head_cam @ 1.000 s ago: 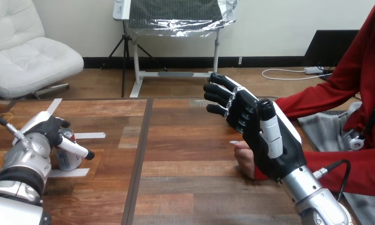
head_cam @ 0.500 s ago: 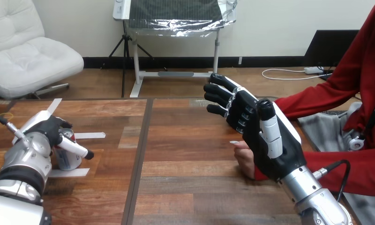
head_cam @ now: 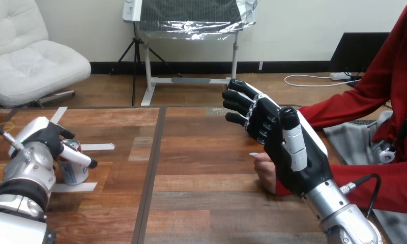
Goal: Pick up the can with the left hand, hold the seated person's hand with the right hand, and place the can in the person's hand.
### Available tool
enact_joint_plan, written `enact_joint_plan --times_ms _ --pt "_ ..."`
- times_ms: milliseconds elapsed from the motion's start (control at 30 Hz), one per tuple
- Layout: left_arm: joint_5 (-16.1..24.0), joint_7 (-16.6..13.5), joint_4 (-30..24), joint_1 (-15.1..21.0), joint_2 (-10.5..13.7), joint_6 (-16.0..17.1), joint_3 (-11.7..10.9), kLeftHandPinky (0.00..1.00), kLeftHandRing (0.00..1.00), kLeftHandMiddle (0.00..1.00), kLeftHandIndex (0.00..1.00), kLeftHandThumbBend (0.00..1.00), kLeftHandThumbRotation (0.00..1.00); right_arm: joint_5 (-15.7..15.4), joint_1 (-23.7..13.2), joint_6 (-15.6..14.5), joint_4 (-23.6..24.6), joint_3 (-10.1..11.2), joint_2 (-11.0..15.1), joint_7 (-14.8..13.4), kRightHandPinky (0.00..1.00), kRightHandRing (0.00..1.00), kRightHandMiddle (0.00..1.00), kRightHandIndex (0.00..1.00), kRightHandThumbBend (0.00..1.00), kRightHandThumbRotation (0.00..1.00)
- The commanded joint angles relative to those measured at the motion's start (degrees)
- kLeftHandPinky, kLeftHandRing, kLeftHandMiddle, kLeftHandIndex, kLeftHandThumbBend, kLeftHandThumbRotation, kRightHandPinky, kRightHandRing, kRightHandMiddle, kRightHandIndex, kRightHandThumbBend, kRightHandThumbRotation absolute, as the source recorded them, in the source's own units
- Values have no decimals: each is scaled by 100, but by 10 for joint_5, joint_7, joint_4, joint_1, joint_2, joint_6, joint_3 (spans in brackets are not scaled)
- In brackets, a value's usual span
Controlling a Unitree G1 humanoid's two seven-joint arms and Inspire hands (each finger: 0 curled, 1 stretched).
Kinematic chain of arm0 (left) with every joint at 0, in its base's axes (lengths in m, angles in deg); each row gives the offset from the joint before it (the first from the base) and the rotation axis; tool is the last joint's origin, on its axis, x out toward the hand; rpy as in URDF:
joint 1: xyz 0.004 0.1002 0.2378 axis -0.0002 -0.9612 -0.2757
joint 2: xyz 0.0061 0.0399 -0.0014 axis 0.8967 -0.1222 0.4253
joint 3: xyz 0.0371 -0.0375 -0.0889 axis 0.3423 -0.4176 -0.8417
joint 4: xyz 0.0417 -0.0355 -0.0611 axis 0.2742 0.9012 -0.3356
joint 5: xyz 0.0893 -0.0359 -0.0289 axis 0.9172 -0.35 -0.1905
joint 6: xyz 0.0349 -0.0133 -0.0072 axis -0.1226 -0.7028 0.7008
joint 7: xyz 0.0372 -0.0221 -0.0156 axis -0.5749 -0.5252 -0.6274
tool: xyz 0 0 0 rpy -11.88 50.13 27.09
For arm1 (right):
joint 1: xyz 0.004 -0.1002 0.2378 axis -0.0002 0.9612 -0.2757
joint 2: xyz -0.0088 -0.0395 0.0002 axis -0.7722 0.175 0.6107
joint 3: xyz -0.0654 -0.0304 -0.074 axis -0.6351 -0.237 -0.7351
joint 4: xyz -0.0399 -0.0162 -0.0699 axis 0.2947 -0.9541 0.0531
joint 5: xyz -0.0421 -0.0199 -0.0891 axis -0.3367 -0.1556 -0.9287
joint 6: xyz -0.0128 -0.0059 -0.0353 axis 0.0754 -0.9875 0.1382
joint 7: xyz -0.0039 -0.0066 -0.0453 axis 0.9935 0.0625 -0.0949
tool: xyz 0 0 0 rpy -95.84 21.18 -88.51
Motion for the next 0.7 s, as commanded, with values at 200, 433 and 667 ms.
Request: enact_joint_plan --times_ms 200,433,667 --pt "0 -22 -11 48 0 2 -6 21 30 38 73 73 0 3 -20 6 24 7 5 0 88 90 89 90 90 100" --pt "3 -25 -13 48 0 3 -6 28 38 46 69 72 0 3 -19 5 24 7 4 0 88 91 89 90 90 100" --pt "5 -29 -11 48 -1 2 -5 41 48 54 65 69 0 2 -19 6 25 8 4 -2 88 91 89 90 90 100"
